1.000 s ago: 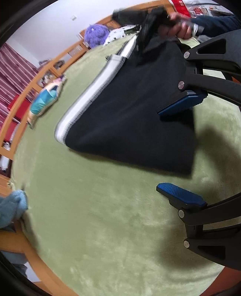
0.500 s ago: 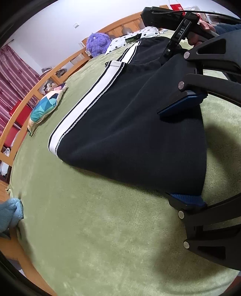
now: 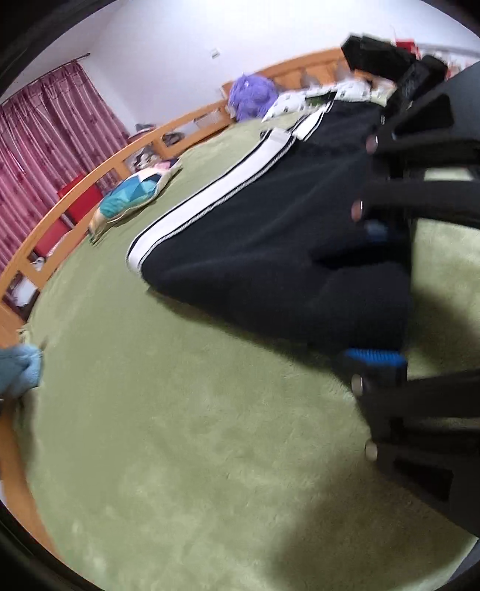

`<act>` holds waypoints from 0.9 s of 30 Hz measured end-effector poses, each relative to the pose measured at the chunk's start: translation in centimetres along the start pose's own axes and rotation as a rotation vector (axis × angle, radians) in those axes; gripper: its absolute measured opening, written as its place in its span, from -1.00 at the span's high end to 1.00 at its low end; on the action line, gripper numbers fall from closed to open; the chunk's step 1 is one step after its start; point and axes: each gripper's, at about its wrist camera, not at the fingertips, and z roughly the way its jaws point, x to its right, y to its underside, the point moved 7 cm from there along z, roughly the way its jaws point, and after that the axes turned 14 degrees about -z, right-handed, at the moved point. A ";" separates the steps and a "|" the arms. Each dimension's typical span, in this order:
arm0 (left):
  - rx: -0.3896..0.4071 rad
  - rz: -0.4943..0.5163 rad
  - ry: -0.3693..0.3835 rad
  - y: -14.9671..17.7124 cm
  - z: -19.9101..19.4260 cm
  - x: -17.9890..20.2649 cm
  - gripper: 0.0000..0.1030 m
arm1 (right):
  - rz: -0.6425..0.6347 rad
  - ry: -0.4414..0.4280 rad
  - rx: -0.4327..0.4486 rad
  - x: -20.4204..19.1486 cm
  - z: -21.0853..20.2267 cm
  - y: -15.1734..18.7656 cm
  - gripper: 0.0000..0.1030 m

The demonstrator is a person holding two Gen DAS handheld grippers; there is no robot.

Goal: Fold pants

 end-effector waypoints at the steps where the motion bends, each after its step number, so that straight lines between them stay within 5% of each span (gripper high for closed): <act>1: -0.003 0.009 0.000 0.0 -0.1 0.2 0.55 | -0.018 0.017 -0.006 -0.1 0.1 0.2 -0.01; 7: 0.075 0.126 -0.005 0.1 -3.3 5.3 0.66 | -0.057 0.073 -0.025 -0.4 -0.7 0.1 -0.01; 16: 0.205 0.456 -0.153 2.5 -7.5 18.9 0.67 | -0.056 0.154 0.056 4.7 -8.0 0.9 -0.01; 22: 0.237 0.685 -0.202 8.4 -8.1 31.5 0.67 | 0.035 0.183 0.093 12.8 -13.3 2.4 -0.01; 27: 0.158 0.847 -0.193 16.2 -2.8 42.8 0.67 | 0.124 0.256 0.117 21.6 -18.1 4.4 -0.02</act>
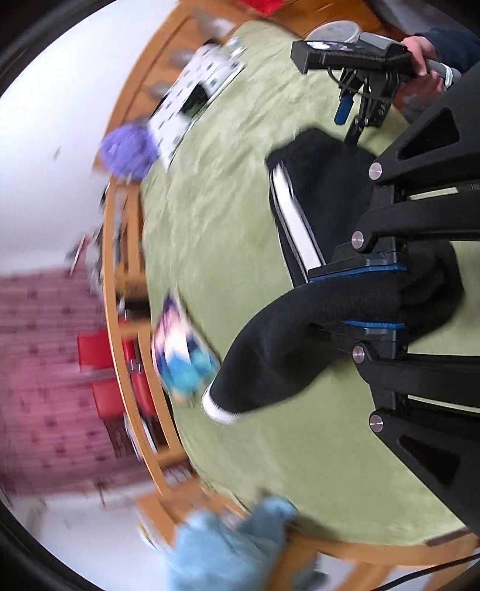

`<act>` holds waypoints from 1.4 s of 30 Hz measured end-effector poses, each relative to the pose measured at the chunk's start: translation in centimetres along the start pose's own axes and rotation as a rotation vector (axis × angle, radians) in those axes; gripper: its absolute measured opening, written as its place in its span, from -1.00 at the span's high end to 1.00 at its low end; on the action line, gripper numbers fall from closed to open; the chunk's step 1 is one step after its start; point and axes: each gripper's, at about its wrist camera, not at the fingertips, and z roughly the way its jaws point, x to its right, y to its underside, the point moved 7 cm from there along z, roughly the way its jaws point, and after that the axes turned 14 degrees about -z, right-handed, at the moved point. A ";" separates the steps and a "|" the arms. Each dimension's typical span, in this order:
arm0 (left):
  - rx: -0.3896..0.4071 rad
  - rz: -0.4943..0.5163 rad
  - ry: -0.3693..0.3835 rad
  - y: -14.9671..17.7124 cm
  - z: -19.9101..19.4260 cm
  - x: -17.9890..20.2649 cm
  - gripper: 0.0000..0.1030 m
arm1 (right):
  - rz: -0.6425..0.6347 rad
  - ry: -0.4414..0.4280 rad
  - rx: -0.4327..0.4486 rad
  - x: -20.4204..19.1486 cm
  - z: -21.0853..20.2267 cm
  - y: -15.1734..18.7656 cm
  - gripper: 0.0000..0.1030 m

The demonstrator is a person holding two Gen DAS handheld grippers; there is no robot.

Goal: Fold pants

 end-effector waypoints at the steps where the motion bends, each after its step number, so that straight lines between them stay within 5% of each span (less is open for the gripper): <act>1: -0.012 0.021 0.023 0.1 0.5 2.4 0.67 | 0.028 0.016 -0.009 2.0 -0.4 0.4 -0.02; 5: -0.104 0.087 0.245 1.0 3.8 11.9 0.50 | 0.130 0.059 -0.016 8.6 -2.4 2.6 -0.02; 7: -0.119 0.063 0.329 1.8 4.3 13.4 0.44 | 0.166 0.071 -0.020 10.8 -3.1 3.5 -0.02; 9: -0.110 0.061 0.277 2.2 5.3 12.8 0.28 | 0.200 0.056 -0.006 12.1 -3.3 3.9 -0.02; 14: -0.143 0.027 0.160 4.2 7.7 7.7 0.27 | 0.261 -0.103 0.077 11.9 -2.1 1.9 -0.04; 18: -0.206 -0.078 0.069 6.1 9.8 1.0 0.27 | 0.211 -0.176 0.021 9.1 1.5 0.6 -0.05; 20: -0.228 -0.115 0.033 7.3 10.1 -1.9 0.27 | 0.163 -0.154 -0.076 7.5 4.2 1.1 -0.04; 22: -0.240 -0.138 -0.006 8.5 10.4 -4.2 0.27 | 0.125 -0.189 -0.186 6.0 6.7 2.0 0.13; 24: -0.250 -0.174 -0.028 9.6 10.7 -6.3 0.26 | 0.051 -0.156 -0.191 4.7 6.8 2.1 0.71; 27: -0.262 -0.210 -0.002 10.5 11.2 -7.0 0.26 | -0.061 -0.131 -0.085 3.5 3.7 -0.2 0.75; 30: -0.268 -0.228 0.055 10.7 11.3 -6.3 0.26 | 0.058 -0.175 0.096 5.8 -0.6 -3.3 0.75; 32: -0.265 -0.233 0.109 10.5 11.1 -5.7 0.23 | 0.065 -0.089 0.132 8.0 -1.3 -3.6 0.75; 34: -0.259 -0.239 0.155 10.6 11.0 -4.9 0.01 | 0.065 0.004 0.059 10.0 0.5 -2.0 0.74; 38: -0.301 -0.205 0.210 12.8 11.8 -2.9 0.00 | 0.074 0.047 -0.129 11.3 5.4 2.2 0.44; 42: -0.320 -0.196 0.211 14.6 12.2 -2.4 0.00 | 0.068 0.080 -0.005 10.4 1.8 1.3 0.35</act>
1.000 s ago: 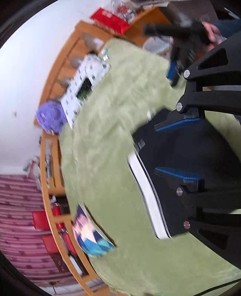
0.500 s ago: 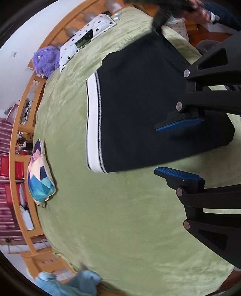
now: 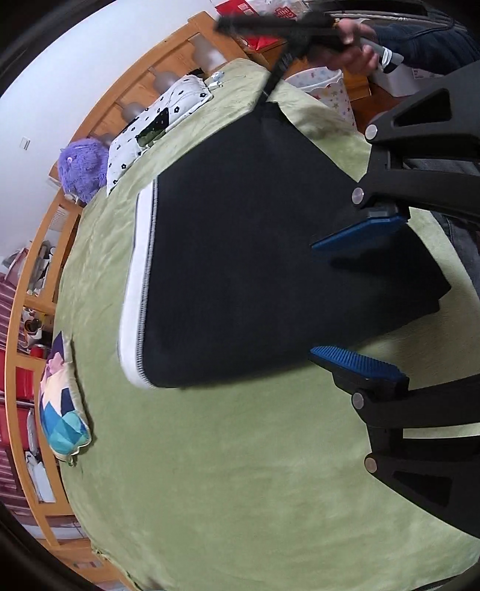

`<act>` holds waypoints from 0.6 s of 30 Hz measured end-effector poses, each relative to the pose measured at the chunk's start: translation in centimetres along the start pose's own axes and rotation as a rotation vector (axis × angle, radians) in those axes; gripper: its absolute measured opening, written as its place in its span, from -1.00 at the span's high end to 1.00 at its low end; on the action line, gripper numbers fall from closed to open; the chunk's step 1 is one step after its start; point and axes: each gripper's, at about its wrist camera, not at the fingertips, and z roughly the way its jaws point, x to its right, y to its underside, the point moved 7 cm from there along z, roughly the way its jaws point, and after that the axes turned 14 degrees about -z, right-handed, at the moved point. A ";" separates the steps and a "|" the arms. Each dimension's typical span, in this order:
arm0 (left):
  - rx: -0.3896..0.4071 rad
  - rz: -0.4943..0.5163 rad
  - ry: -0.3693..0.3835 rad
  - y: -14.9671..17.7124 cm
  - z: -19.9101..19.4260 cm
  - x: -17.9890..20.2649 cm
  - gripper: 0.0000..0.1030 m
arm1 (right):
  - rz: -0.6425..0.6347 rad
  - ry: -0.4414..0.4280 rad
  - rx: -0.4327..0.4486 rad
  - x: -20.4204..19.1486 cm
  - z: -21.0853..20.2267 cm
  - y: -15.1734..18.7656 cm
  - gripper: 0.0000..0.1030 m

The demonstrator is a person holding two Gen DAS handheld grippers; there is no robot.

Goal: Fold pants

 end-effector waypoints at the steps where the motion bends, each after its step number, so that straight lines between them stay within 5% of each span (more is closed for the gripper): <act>1: -0.009 0.000 0.006 0.4 0.3 0.1 0.00 | -0.008 0.004 0.042 -0.3 -0.8 -0.4 0.34; 3: -0.033 0.015 -0.012 1.6 1.4 0.2 0.00 | -0.067 -0.013 0.104 -2.1 -1.3 -0.9 0.33; 7: -0.056 0.026 -0.061 4.8 3.6 -0.3 -0.09 | -0.124 0.010 -0.095 -3.1 4.6 2.5 0.33; 10: -0.071 0.072 -0.054 5.0 3.4 0.0 -0.12 | -0.101 0.001 -0.100 -2.9 5.5 3.3 0.33; 13: -0.073 0.033 -0.012 2.8 2.1 -0.2 -0.12 | -0.142 -0.023 -0.109 -3.5 3.7 1.2 0.33; 18: 0.050 0.049 -0.044 -4.1 1.5 0.5 -0.12 | -0.177 -0.058 0.051 -4.1 2.4 -5.9 0.00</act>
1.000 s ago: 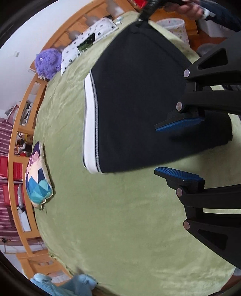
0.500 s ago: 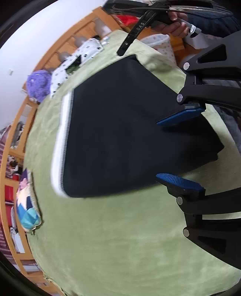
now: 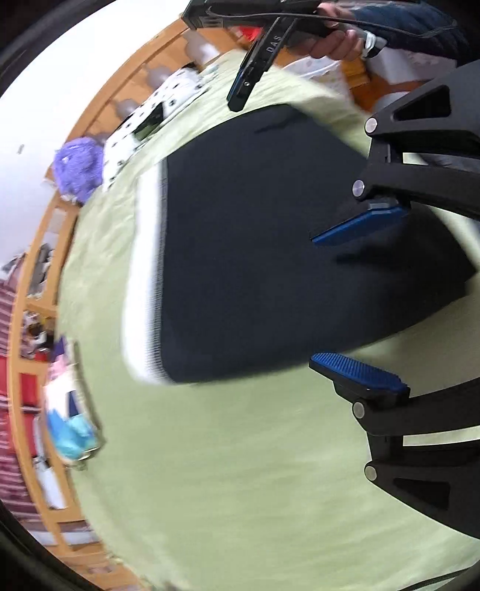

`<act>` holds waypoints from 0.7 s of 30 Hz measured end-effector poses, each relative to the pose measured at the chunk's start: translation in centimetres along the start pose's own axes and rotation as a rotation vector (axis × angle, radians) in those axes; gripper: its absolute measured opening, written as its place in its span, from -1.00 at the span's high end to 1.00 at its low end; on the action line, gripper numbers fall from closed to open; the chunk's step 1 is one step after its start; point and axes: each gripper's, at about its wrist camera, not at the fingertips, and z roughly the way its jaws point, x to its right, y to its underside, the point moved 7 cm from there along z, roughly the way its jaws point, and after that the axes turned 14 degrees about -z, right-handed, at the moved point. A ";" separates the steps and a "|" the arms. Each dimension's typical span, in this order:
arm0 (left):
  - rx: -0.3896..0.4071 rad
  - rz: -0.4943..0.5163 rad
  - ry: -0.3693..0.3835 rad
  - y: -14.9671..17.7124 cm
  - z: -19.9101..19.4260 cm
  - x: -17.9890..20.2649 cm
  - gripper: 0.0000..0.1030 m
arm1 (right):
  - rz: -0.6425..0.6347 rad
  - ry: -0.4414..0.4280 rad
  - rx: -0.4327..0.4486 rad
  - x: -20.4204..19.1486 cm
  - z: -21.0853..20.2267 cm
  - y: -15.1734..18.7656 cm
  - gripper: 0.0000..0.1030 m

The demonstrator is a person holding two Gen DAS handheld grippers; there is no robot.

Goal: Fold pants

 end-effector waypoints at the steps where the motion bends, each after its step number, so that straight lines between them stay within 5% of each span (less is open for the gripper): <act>1: 0.017 0.001 0.002 -1.2 0.2 0.2 -0.12 | -0.014 0.023 0.009 0.1 0.8 -1.5 0.00; 7: 0.084 0.009 0.016 -7.6 3.2 1.7 -0.15 | -0.028 -0.008 0.080 0.3 5.6 -7.8 0.01; 9: 0.069 -0.001 0.018 -8.9 5.5 1.6 -0.15 | -0.040 0.001 0.055 1.4 8.2 -8.2 0.18; 13: -0.044 -0.021 -0.005 -8.7 10.2 0.6 -0.10 | 0.010 0.032 -0.033 3.2 12.3 -7.0 0.32; 17: 0.026 -0.005 -0.011 -7.9 8.0 0.5 -0.14 | 0.006 0.040 -0.052 3.6 11.0 -7.3 0.32; 21: 0.005 -0.040 -0.014 -5.2 5.5 -1.9 -0.19 | 0.051 0.076 -0.047 5.4 7.2 -4.3 -0.15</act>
